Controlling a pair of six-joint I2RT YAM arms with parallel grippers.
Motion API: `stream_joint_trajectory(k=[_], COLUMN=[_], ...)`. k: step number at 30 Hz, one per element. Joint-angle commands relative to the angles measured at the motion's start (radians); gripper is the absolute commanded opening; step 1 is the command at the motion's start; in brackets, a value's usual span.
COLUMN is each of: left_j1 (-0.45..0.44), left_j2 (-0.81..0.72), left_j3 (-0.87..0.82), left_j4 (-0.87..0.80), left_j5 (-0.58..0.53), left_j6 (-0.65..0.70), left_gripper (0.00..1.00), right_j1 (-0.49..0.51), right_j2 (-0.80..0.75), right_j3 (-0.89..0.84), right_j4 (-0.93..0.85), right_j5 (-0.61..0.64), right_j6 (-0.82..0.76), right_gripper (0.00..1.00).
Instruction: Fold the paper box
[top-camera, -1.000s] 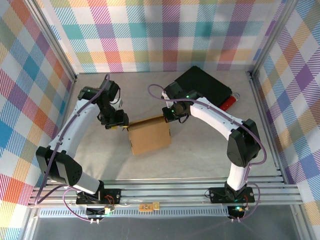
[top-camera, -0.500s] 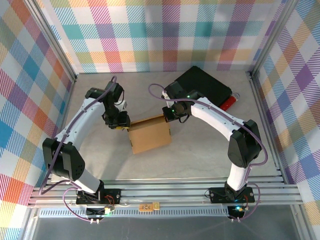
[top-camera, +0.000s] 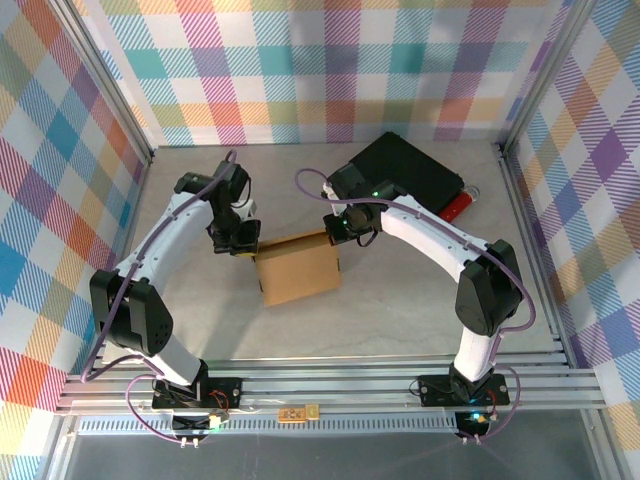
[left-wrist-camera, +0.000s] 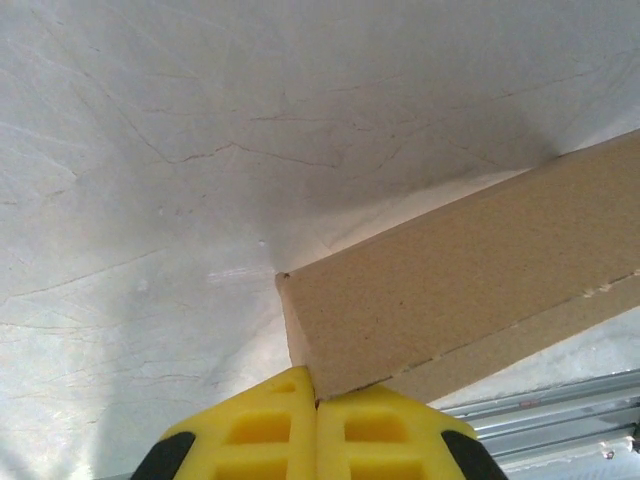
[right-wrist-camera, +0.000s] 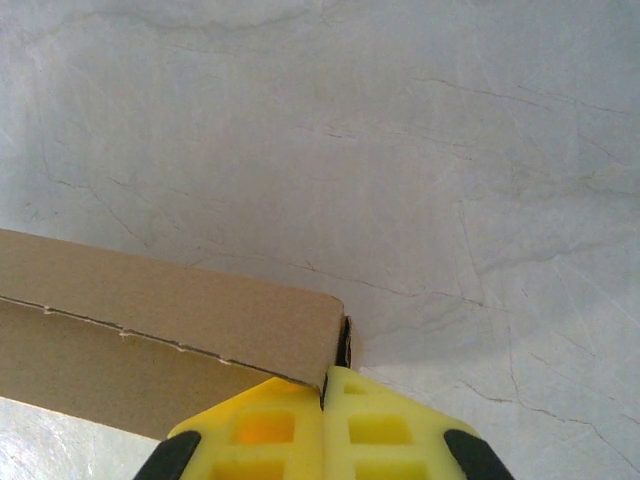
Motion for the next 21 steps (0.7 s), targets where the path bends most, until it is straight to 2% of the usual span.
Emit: stream_joint_trajectory(k=[1,21], left_j1=[0.001,0.004], left_j2=[0.011,0.067], left_j3=[0.06,0.166], left_j4=[-0.044,-0.128], left_j5=[0.022,0.12], left_j6=[-0.023,-0.101], left_gripper=[0.01,0.0], right_j1=[0.005,0.005], right_j2=[-0.04,-0.044], right_j3=[0.013,0.003], right_j4=[-0.01,-0.002], right_j5=[0.007,0.017], right_j6=[0.013,0.009], right_gripper=[0.0,0.0])
